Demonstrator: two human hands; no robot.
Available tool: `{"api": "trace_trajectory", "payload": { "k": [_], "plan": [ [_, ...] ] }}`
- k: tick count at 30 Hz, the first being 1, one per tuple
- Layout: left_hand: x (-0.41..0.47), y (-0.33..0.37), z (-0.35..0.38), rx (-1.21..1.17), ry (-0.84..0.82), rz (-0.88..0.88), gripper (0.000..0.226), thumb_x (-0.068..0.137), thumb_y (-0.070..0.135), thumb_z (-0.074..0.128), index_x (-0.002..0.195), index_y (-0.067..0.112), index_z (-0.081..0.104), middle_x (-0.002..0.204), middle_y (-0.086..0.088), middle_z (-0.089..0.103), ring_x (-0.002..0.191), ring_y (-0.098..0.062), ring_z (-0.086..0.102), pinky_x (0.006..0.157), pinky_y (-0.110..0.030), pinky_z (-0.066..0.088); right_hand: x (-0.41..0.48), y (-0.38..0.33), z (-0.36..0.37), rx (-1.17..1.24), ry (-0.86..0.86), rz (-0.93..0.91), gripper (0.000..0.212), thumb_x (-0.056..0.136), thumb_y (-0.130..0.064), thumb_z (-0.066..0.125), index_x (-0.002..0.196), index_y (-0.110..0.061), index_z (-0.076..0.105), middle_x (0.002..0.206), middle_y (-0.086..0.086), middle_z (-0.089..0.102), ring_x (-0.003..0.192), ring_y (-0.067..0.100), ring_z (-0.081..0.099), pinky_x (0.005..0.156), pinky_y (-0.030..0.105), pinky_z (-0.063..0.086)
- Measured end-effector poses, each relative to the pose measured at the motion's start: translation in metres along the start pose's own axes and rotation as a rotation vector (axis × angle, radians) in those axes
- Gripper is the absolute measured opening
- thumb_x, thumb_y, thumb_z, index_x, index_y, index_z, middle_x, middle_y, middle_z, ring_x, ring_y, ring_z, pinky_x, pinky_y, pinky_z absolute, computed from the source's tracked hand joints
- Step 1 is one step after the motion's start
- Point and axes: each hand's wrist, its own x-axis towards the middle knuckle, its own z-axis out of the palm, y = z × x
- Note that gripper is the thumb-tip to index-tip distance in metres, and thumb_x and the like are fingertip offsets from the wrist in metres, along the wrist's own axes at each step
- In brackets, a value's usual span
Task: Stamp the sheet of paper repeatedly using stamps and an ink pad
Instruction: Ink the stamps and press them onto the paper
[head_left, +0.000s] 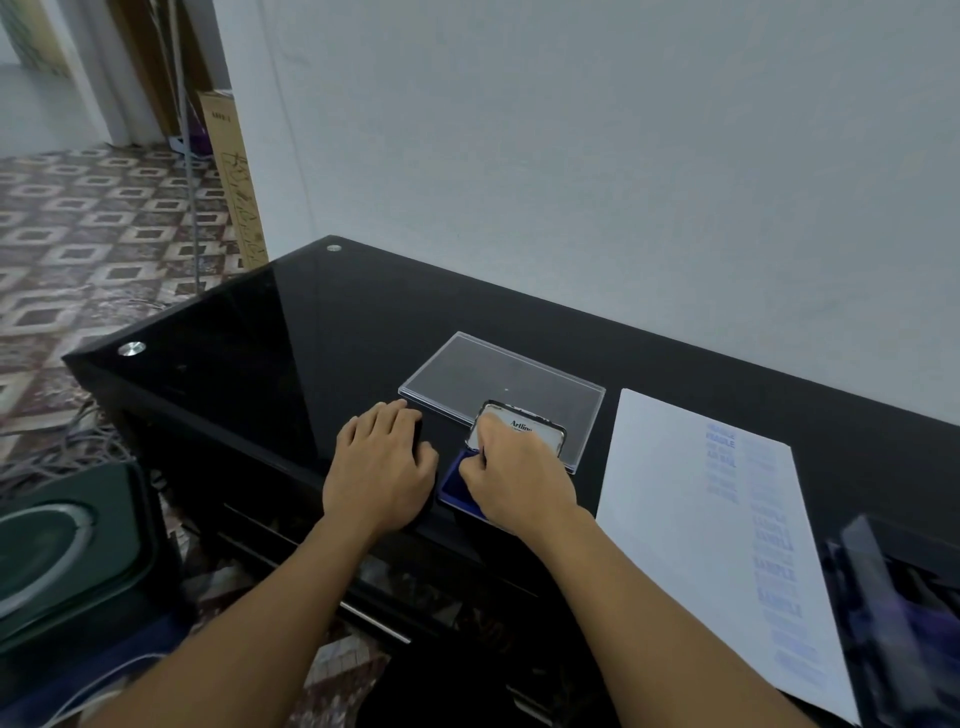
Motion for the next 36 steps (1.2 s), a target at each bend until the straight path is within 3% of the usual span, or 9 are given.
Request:
{"api": "trace_trajectory", "payload": {
  "k": [6, 11, 15, 20, 24, 31, 36],
  "plan": [
    [0.0, 0.0, 0.0, 0.012, -0.003, 0.002, 0.043, 0.097, 0.039, 0.04, 0.136, 0.022, 0.049, 0.148, 0.003, 0.044, 0.142, -0.016, 0.032, 0.119, -0.042, 0.022, 0.002, 0.0, -0.004, 0.005, -0.008, -0.003, 0.015, 0.096, -0.022, 0.049, 0.086, -0.02, 0.038, 0.08, 0.002, 0.055, 0.073, 0.023, 0.05, 0.05, 0.025, 0.029],
    [-0.001, 0.0, 0.0, 0.005, 0.004, 0.003, 0.043, 0.097, 0.037, 0.04, 0.136, 0.022, 0.05, 0.148, 0.003, 0.044, 0.142, -0.016, 0.032, 0.119, -0.043, 0.022, 0.001, 0.0, 0.001, -0.024, 0.013, -0.004, 0.008, 0.095, -0.025, 0.05, 0.092, -0.02, 0.045, 0.09, 0.007, 0.067, 0.08, 0.023, 0.061, 0.064, 0.032, 0.052],
    [0.0, 0.0, 0.001, 0.001, 0.001, 0.008, 0.044, 0.096, 0.037, 0.041, 0.136, 0.021, 0.05, 0.148, 0.002, 0.045, 0.142, -0.018, 0.033, 0.119, -0.044, 0.024, 0.0, 0.001, 0.004, -0.032, 0.027, -0.008, 0.008, 0.094, -0.027, 0.052, 0.098, -0.02, 0.049, 0.092, 0.007, 0.068, 0.082, 0.023, 0.063, 0.071, 0.037, 0.058],
    [0.0, -0.002, 0.002, 0.011, -0.009, 0.013, 0.044, 0.096, 0.038, 0.04, 0.137, 0.022, 0.048, 0.149, 0.002, 0.043, 0.143, -0.017, 0.032, 0.119, -0.044, 0.024, 0.001, 0.0, 0.003, 0.005, 0.011, 0.017, 0.006, 0.095, -0.025, 0.05, 0.096, -0.02, 0.048, 0.09, 0.006, 0.068, 0.081, 0.023, 0.062, 0.068, 0.035, 0.056],
    [0.001, -0.003, 0.003, 0.015, -0.011, 0.016, 0.044, 0.096, 0.038, 0.04, 0.136, 0.022, 0.049, 0.149, 0.001, 0.044, 0.142, -0.017, 0.033, 0.119, -0.044, 0.025, 0.004, -0.003, -0.002, 0.028, -0.014, 0.032, 0.007, 0.096, -0.024, 0.051, 0.095, -0.019, 0.046, 0.094, 0.006, 0.067, 0.08, 0.021, 0.056, 0.064, 0.031, 0.044],
    [0.0, -0.002, 0.002, 0.02, -0.007, 0.014, 0.045, 0.096, 0.037, 0.042, 0.137, 0.021, 0.049, 0.149, 0.002, 0.045, 0.142, -0.016, 0.033, 0.118, -0.044, 0.026, -0.002, -0.003, 0.002, 0.022, 0.013, 0.032, 0.005, 0.096, -0.024, 0.048, 0.098, -0.019, 0.048, 0.088, 0.005, 0.066, 0.08, 0.023, 0.062, 0.07, 0.038, 0.058],
    [0.0, -0.001, 0.0, 0.016, -0.009, 0.015, 0.044, 0.096, 0.036, 0.043, 0.136, 0.02, 0.05, 0.148, 0.001, 0.046, 0.141, -0.018, 0.035, 0.118, -0.045, 0.026, -0.007, -0.004, 0.0, 0.039, 0.002, 0.027, 0.005, 0.098, -0.023, 0.048, 0.101, -0.02, 0.046, 0.093, 0.007, 0.067, 0.081, 0.023, 0.062, 0.065, 0.034, 0.054]
  ]
}}
